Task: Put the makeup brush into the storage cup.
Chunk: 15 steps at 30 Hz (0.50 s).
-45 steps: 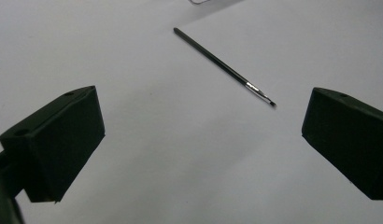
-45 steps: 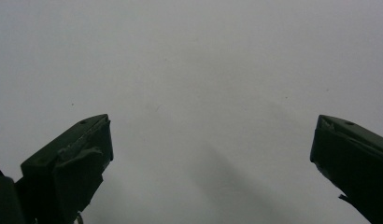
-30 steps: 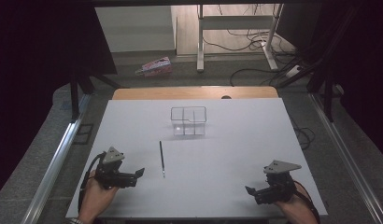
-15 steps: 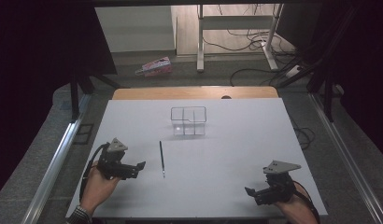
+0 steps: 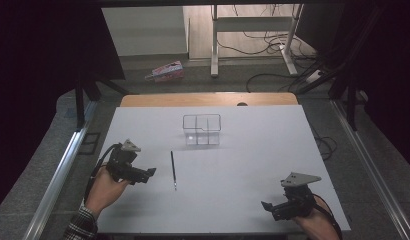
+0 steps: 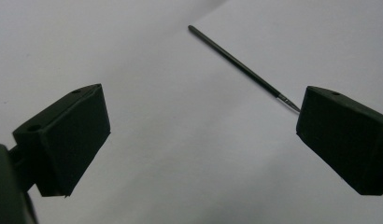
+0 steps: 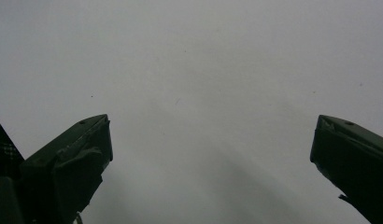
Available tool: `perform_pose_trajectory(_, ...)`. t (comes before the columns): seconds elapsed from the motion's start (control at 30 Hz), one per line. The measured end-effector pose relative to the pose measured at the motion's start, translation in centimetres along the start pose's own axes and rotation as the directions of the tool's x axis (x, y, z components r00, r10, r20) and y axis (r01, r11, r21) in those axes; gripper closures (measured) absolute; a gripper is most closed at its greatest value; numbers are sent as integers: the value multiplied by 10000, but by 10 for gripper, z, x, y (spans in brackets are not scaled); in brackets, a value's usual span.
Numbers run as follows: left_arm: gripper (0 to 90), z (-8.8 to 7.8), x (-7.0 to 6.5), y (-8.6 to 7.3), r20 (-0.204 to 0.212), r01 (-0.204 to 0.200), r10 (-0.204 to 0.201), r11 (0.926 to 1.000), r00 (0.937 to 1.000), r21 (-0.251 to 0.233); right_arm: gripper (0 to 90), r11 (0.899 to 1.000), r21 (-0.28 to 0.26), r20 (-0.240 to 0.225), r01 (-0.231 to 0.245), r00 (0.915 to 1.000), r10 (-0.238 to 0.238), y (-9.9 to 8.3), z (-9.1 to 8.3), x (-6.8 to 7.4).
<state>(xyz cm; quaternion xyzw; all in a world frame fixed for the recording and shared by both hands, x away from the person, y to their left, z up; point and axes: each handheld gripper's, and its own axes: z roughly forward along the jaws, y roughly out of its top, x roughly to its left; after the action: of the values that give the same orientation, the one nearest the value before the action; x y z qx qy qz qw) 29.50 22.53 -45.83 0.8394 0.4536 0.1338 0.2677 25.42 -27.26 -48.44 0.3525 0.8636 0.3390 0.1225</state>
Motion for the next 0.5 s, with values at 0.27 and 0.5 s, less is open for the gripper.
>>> perform_pose_trajectory(0.27, 32, 3, 3, 6, -9, 49, -49, 9988, 10000, 496, 0, 9998, -62, 93, 180, 9998, -180, 0, 0, 0)
perform_pose_trajectory(0.5, 33, 4, 4, 13, 44, 136, -139, 9977, 9999, 658, 0, 9996, -103, 101, 253, 9996, -252, 0, 0, 1)
